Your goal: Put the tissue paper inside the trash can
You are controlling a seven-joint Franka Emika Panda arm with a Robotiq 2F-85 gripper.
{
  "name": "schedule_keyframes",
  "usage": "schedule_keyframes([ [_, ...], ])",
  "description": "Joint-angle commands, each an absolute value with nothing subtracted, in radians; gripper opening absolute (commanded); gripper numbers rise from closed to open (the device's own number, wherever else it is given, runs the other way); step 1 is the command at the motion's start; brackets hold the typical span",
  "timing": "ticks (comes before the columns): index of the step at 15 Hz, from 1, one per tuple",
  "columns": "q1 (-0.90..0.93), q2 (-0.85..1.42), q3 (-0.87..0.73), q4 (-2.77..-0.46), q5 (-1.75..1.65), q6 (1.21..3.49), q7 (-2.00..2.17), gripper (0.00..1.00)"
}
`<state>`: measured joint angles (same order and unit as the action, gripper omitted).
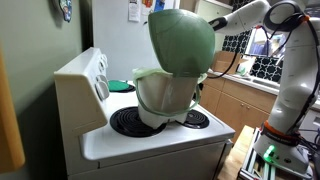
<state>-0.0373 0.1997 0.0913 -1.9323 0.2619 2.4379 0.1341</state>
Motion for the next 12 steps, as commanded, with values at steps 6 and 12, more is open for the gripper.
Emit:
schedule_keyframes([
  [6,-0.025,0.347,0.078,-1.788,0.280,2.308,0.052,1.00],
  [12,-0.024,0.350,0.080,-1.778,0.280,2.305,0.050,1.00],
])
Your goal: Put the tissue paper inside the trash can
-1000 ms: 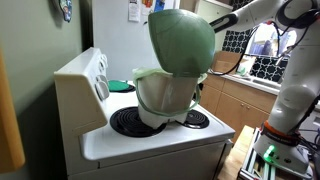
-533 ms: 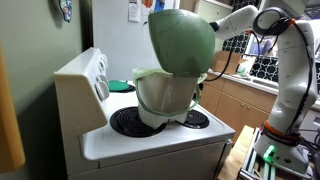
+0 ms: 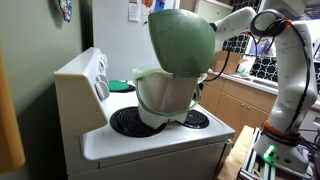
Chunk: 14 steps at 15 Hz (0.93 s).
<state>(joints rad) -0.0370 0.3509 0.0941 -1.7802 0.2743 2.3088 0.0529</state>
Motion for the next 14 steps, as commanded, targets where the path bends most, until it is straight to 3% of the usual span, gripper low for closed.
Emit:
schedule_keyframes([
  [1,-0.020,0.359,0.075,-1.774,0.261,2.297,0.052,1.00],
  [7,0.016,0.399,0.050,-1.743,0.139,2.210,0.069,1.00],
  [14,0.028,0.447,0.046,-1.720,0.098,2.280,0.078,1.00],
])
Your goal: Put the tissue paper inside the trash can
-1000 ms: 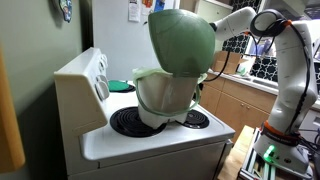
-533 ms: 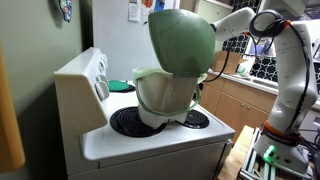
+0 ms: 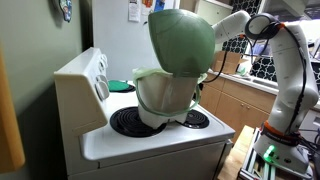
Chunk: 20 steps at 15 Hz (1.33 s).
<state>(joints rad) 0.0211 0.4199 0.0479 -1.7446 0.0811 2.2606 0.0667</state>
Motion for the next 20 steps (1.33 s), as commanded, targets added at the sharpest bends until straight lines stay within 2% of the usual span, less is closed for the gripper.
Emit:
schedule_keyframes([
  [1,0.029,0.452,0.046,-1.715,0.102,2.278,0.082,1.00],
  [15,0.040,0.490,0.042,-1.676,0.109,2.218,0.160,0.99],
  [17,0.040,0.485,0.042,-1.675,0.109,2.207,0.165,0.89],
  [19,0.038,0.481,0.044,-1.671,0.115,2.196,0.163,0.74],
  [20,0.038,0.482,0.044,-1.669,0.116,2.194,0.164,0.73],
])
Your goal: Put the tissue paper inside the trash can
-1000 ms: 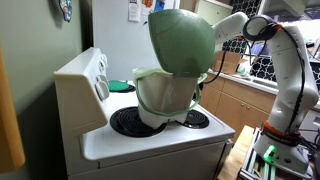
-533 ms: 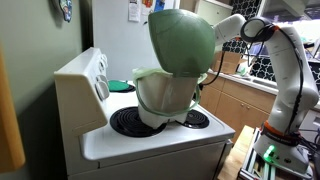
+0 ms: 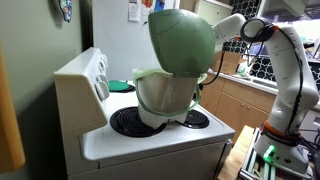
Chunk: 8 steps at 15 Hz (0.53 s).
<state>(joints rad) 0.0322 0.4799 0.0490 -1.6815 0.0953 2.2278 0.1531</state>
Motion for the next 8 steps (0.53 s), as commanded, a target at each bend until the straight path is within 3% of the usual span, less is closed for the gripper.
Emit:
schedule_keyframes([
  [1,0.039,0.483,0.044,-1.667,0.116,2.192,0.164,0.62],
  [5,0.037,0.488,0.049,-1.657,0.129,2.175,0.161,0.56],
  [8,0.032,0.482,0.051,-1.659,0.145,2.176,0.159,0.42],
])
